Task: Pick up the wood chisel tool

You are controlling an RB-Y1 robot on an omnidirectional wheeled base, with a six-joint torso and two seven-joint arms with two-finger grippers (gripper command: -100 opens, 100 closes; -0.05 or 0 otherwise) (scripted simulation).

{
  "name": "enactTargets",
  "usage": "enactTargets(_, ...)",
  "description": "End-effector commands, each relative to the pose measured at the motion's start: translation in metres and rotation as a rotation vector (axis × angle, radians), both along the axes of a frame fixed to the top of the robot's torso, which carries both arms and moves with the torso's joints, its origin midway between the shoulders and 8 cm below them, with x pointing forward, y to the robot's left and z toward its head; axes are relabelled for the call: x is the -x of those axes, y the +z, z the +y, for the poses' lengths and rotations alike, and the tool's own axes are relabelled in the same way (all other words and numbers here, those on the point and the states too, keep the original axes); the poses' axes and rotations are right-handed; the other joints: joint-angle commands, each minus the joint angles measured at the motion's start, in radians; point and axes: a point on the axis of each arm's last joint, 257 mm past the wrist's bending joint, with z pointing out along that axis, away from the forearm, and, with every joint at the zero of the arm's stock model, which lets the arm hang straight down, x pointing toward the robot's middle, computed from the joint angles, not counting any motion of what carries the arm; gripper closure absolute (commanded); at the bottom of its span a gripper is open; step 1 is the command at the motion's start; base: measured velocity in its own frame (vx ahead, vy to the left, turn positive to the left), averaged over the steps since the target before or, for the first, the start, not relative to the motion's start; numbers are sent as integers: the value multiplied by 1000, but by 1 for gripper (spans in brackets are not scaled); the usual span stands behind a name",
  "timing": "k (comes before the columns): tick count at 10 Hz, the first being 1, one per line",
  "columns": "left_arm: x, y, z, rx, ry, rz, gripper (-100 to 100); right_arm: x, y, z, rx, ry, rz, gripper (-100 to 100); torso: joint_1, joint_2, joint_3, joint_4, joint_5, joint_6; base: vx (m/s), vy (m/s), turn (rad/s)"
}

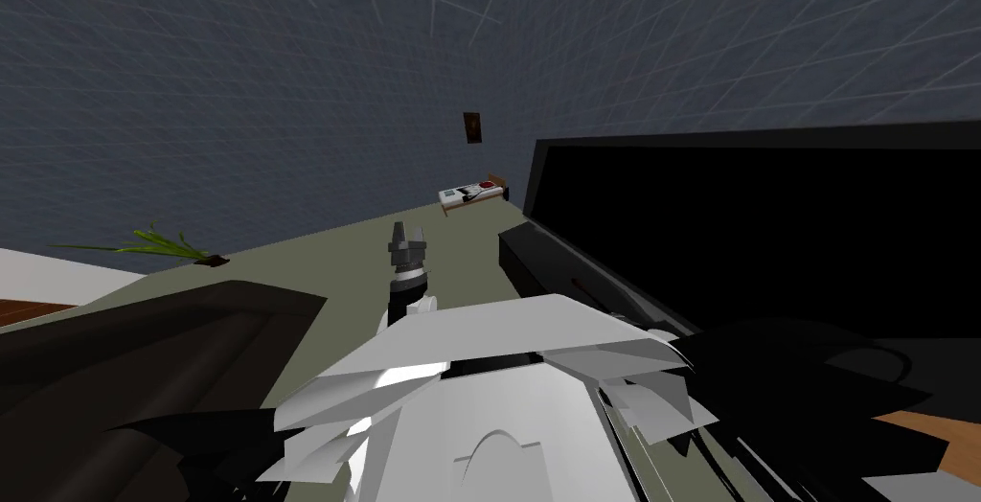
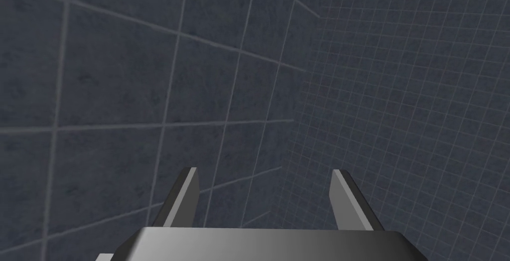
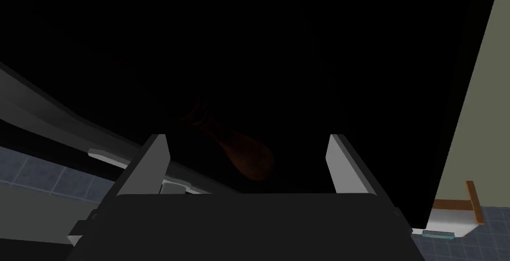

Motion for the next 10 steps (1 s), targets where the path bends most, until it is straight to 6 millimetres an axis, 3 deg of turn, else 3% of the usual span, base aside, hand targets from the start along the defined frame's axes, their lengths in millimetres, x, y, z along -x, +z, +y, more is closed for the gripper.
enactTargets(1, 0, 0, 0, 0, 0, 0, 0, 3, -2, -4, 16, 0, 19, -100, 0, 0, 0, 0, 0, 0, 12, -89, 116)
enactTargets(4, 0, 0, 0, 0, 0, 0, 0, 22, -6, -23, 60, -1, 82, -100, 1, -1, 0, 0, 0, 0, 17, -89, 199)
enactTargets(7, 0, 0, 0, 0, 0, 0, 0, 42, -21, -18, 52, -8, 137, -100, 0, 0, 0, 0, 0, 1, 4, -101, 127)
enactTargets(9, 0, 0, 0, 0, 0, 0, 0, 41, -20, -18, 54, -4, 134, -100, 2, 0, 0, 0, 0, 1, 1, -50, 25)
enactTargets(10, 0, 0, 0, 0, 0, 0, 0, 41, -20, -18, 53, -6, 134, 0, 5, 0, 0, 0, 0, 1, 0, -6, 1)
